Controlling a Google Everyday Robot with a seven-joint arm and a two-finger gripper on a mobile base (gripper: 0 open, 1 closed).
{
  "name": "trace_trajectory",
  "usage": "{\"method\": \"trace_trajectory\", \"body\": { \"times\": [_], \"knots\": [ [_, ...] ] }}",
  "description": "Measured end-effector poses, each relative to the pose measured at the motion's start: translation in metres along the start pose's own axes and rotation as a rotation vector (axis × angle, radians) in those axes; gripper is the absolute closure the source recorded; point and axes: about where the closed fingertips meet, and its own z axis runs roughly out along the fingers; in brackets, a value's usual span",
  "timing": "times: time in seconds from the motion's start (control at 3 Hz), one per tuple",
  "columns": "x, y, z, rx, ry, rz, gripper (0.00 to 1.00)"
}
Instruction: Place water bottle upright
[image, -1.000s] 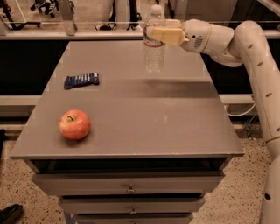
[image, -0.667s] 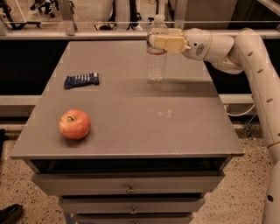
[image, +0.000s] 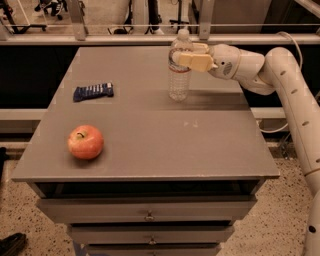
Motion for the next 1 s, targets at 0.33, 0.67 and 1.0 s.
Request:
{"method": "trace_trajectory", "body": {
  "times": [0.33,0.67,1.0],
  "knots": [
    [0.0066,0.0017,-0.003,-0.003,-0.007,-0.015,0.53],
    [0.0111,0.0039,-0.0057,-0.006,-0.005,-0.022,0.22],
    [0.0111,0.004,-0.0057,-0.006,-0.005,-0.022,0.01]
  ]
}}
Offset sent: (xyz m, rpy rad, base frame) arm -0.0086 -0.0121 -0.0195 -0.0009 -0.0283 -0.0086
